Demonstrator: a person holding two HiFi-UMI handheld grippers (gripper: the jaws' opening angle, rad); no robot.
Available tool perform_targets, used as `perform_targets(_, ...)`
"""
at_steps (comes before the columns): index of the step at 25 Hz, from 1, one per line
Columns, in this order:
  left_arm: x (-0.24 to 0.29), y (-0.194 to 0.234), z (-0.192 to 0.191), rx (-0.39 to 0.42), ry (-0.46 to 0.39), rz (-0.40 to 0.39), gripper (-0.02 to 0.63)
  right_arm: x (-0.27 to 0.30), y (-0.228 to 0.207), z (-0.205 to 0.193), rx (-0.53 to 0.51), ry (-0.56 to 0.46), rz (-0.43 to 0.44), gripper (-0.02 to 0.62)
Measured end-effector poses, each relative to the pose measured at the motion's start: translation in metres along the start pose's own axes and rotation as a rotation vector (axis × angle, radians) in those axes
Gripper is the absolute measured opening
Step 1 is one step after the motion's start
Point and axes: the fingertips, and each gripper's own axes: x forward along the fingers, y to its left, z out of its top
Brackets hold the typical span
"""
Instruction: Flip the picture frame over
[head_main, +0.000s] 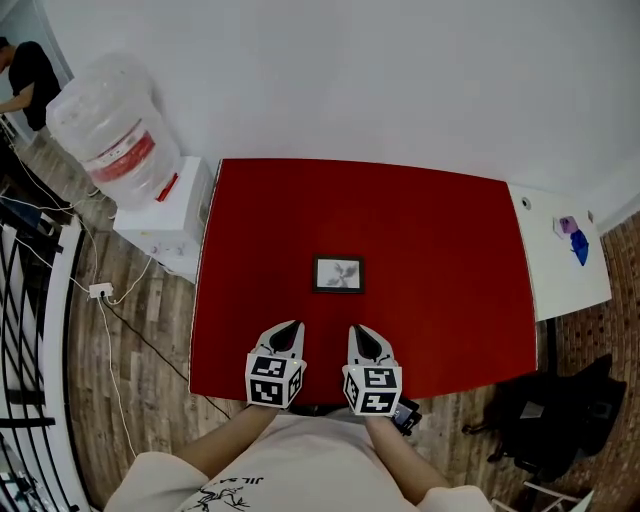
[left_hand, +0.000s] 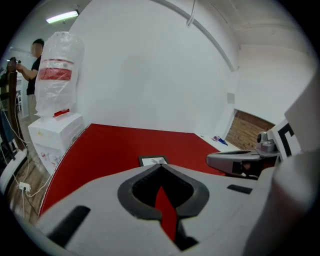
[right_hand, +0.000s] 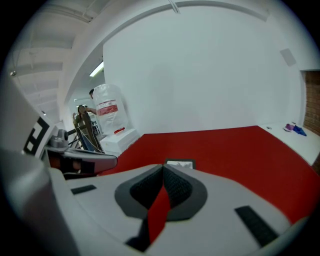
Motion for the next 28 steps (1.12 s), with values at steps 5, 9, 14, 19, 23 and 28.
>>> perform_targets(5, 0.013, 0.003, 0.01, -0.018, -0.006, 0.024, 0.006, 0.014, -0.007, 0.004, -0.02, 0.02, 0.036, 0.002)
perform_targets(9, 0.021, 0.005, 0.01, -0.03, 0.006, 0.046, 0.006, 0.022, -0.013, 0.005, -0.03, 0.042, 0.051, 0.002)
perform_targets(14, 0.034, 0.006, 0.006, -0.039, 0.026, 0.056, 0.006, 0.035, -0.021, 0.005, -0.042, 0.067, 0.058, 0.002)
perform_targets(19, 0.048, 0.017, 0.004, -0.039, 0.035, 0.071, 0.006, 0.061, -0.025, 0.005, -0.051, 0.085, 0.051, 0.003)
perform_targets(23, 0.064, 0.025, -0.003, -0.037, 0.061, 0.055, 0.006, 0.081, -0.033, 0.002, -0.05, 0.086, 0.029, 0.003)
perform_targets(28, 0.11, 0.024, -0.01, -0.02, 0.115, 0.021, 0.008, 0.097, -0.054, -0.006, -0.024, 0.085, -0.014, 0.003)
